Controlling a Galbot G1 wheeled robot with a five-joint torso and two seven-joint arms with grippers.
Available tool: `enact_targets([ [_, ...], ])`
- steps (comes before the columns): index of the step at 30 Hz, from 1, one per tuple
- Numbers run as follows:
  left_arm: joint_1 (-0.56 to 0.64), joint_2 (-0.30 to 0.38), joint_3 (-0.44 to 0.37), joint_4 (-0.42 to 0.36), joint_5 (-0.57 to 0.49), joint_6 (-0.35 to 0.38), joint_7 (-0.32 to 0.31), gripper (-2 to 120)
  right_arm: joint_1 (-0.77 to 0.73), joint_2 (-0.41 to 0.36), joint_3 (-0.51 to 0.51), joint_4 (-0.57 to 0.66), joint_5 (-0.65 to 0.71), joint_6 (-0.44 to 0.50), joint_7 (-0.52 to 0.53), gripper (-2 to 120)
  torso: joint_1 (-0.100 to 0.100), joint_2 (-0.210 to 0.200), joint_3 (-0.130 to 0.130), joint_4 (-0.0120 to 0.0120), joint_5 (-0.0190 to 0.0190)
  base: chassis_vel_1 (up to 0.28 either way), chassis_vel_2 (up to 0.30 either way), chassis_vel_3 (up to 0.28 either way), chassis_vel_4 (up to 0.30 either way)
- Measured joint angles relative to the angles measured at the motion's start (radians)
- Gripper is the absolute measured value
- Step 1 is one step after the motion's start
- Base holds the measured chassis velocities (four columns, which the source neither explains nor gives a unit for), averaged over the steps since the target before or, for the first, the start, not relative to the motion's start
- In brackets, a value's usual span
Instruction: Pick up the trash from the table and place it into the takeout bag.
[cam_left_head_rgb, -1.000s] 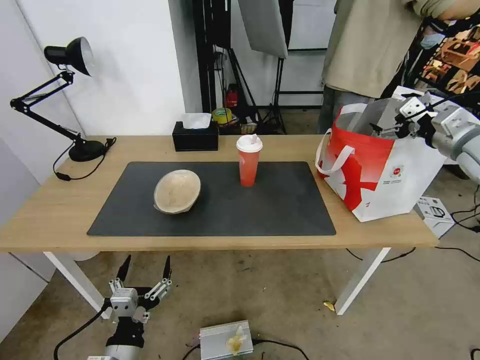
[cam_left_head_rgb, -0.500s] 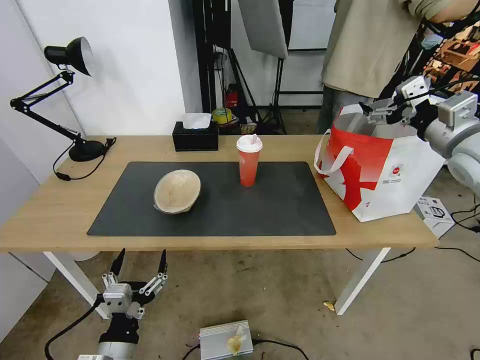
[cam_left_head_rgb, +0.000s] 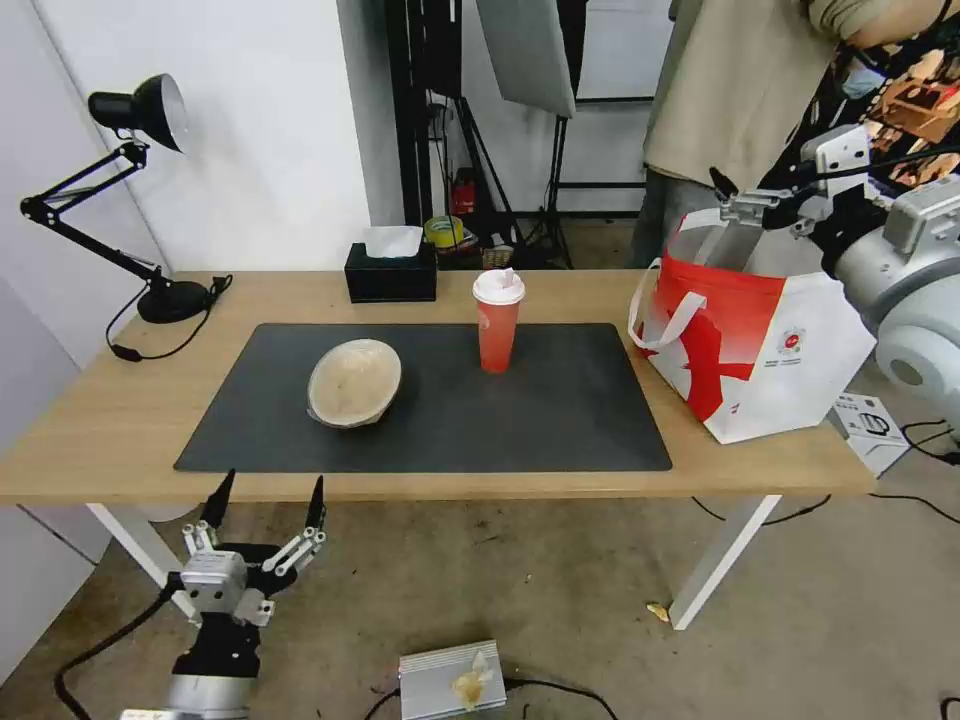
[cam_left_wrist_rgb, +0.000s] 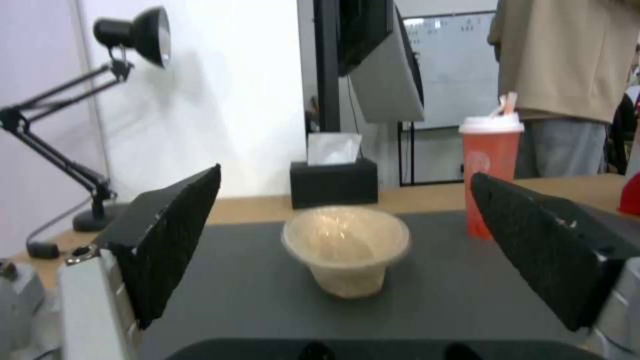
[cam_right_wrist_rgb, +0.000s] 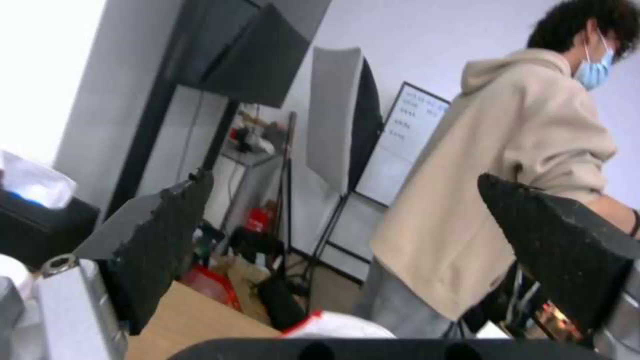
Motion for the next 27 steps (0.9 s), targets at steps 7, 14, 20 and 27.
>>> enact_targets([
  [7, 0.013, 0.004, -0.023, -0.035, -0.001, 0.002, -0.002, 100, -0.041, 0.005, 0.017, 0.102, 0.054, 0.000, 0.039, 100, 0.000, 0.000, 0.000, 0.0002, -0.0001, 0.000, 0.000, 0.000, 0.000],
  [14, -0.005, 0.004, -0.026, -0.057, 0.001, 0.004, -0.024, 100, -0.198, 0.009, 0.085, 0.180, 0.064, 0.023, 0.053, 100, 0.000, 0.000, 0.000, -0.0003, 0.0000, 0.000, 0.000, 0.000, 0.000],
  [20, 0.016, -0.009, -0.049, -0.083, 0.002, 0.007, -0.029, 100, -0.333, 0.049, 0.139, 0.232, 0.031, 0.049, 0.052, 100, 0.000, 0.000, 0.000, -0.0001, 0.0000, 0.000, 0.000, 0.000, 0.000],
  [27, 0.023, -0.019, -0.078, -0.105, 0.001, 0.013, -0.033, 100, -0.557, 0.141, 0.241, 0.281, -0.074, 0.082, 0.040, 100, 0.000, 0.000, 0.000, 0.0000, 0.0000, 0.000, 0.000, 0.000, 0.000],
])
